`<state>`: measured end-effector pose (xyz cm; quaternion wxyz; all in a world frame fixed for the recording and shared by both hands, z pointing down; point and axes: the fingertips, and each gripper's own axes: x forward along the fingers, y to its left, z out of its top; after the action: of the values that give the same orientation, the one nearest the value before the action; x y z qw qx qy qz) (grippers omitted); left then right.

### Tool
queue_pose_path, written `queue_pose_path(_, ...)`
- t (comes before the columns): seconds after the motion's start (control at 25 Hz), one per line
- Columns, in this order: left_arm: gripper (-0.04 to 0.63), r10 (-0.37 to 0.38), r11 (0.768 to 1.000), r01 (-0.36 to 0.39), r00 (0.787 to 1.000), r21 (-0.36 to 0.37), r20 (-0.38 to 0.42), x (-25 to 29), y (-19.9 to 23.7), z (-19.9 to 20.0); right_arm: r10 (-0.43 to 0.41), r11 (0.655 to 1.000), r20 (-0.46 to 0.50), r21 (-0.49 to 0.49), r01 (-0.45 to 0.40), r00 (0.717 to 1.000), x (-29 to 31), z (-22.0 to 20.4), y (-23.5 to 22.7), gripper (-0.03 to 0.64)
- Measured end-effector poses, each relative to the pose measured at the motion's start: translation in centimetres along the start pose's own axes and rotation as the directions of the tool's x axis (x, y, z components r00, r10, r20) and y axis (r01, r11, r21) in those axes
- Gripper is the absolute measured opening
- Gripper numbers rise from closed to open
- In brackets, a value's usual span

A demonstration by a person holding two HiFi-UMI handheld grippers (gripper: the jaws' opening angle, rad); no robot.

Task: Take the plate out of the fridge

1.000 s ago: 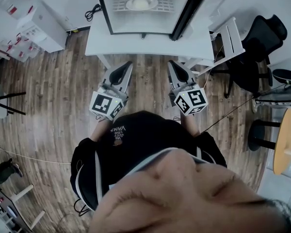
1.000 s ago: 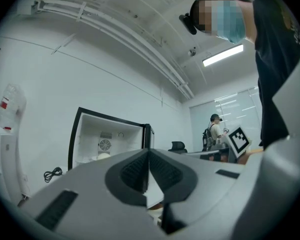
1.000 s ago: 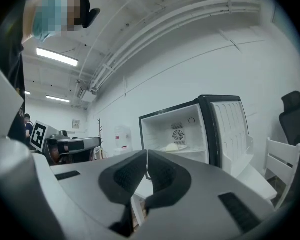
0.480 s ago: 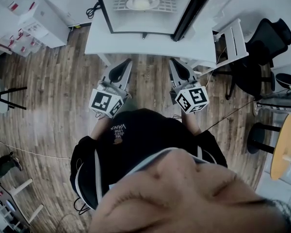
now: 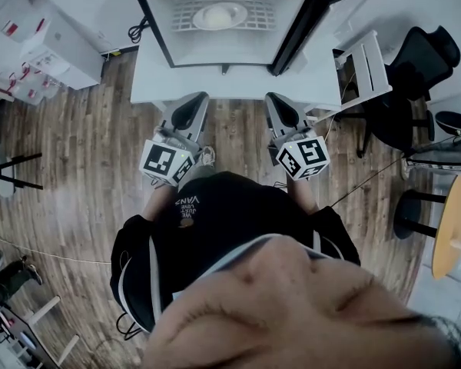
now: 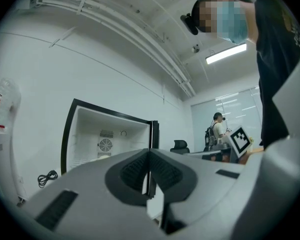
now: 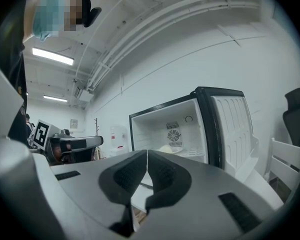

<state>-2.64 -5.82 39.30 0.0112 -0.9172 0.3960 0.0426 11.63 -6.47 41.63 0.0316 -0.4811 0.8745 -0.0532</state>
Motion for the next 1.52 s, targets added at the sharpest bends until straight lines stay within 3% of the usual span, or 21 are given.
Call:
queue_pose_path(0.68, 0.020, -0.037, 0.999, 0.037, 0.999, -0.030, -0.002, 4.0, 6.6, -0.9, -0.029, 1.000, -0.009, 0.006, 0.030, 1.000, 7.2, -0.1, -1.8, 0.012)
queue_pose_path(1.52, 0.020, -0.149, 0.988, 0.148, 0.989, -0.048, -0.012, 9.3, 13.5, -1.7, -0.144, 0.989, 0.012, 0.010, 0.144, 0.989, 14.5, 0.1, -4.6, 0.012)
